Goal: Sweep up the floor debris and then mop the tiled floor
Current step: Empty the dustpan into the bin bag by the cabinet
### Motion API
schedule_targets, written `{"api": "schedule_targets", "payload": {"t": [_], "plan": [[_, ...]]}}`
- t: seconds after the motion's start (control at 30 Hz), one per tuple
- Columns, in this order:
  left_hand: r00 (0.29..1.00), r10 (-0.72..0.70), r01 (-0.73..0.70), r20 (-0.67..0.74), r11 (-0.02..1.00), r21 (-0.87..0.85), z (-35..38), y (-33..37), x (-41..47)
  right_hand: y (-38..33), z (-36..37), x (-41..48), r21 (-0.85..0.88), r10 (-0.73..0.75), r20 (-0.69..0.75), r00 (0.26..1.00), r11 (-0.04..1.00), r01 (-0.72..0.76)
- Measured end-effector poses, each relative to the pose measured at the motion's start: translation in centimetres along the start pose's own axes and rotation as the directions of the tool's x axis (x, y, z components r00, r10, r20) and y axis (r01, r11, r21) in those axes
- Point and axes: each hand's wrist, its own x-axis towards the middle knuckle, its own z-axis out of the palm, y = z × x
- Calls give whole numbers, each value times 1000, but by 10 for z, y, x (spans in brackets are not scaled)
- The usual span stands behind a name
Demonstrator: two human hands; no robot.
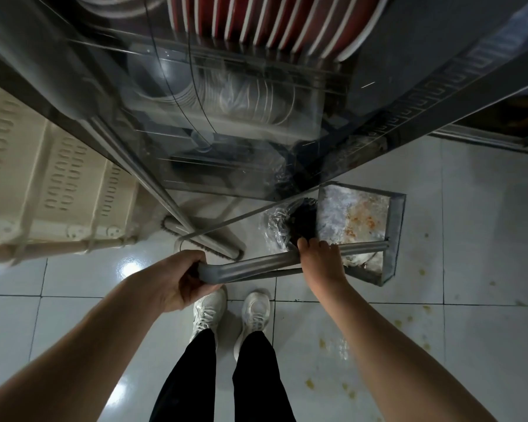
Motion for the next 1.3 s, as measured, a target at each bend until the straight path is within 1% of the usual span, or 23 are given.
{"api": "schedule_targets", "payload": {"t": [0.1, 0.37, 0.53, 0.63, 0.77, 0.93, 1.03, 1.13, 1.2, 1.3], "plan": [[1000, -14, 14, 11, 1000, -10, 0, -7, -2, 3, 4, 0, 29, -50, 39, 998, 998, 49], [997, -51, 54, 65, 998, -36, 1, -28, -2, 10, 9, -13, 21, -76, 80, 994, 997, 75], [996, -53, 55, 67, 998, -17, 2, -34, -1, 11, 10, -19, 34, -69, 110, 992, 997, 65], [997, -45, 46, 69, 999, -13, 1, -33, -2, 10, 7, -20, 38, -62, 97, 993, 998, 58], [998, -21, 21, 57, 1000, 1, -5, -28, 0, 6, 3, -17, 73, -31, 40, 999, 997, 28], [994, -27, 31, 110, 999, -32, -17, -28, -1, -1, 0, -14, 72, -9, -33, 999, 997, 11], [994, -20, 27, 105, 998, -62, -20, -28, 1, -6, 1, -10, 62, -30, -17, 999, 998, 31], [999, 14, -12, 45, 998, -56, -19, -22, 6, -11, 4, -5, 72, -81, 35, 996, 994, 78], [999, 53, -52, 14, 998, -30, -18, -15, 7, -16, 5, -6, 92, -70, 54, 996, 994, 65], [998, 65, -65, 11, 998, -3, -19, -5, 5, -20, 7, -7, 107, -20, 2, 1000, 994, 20]]}}
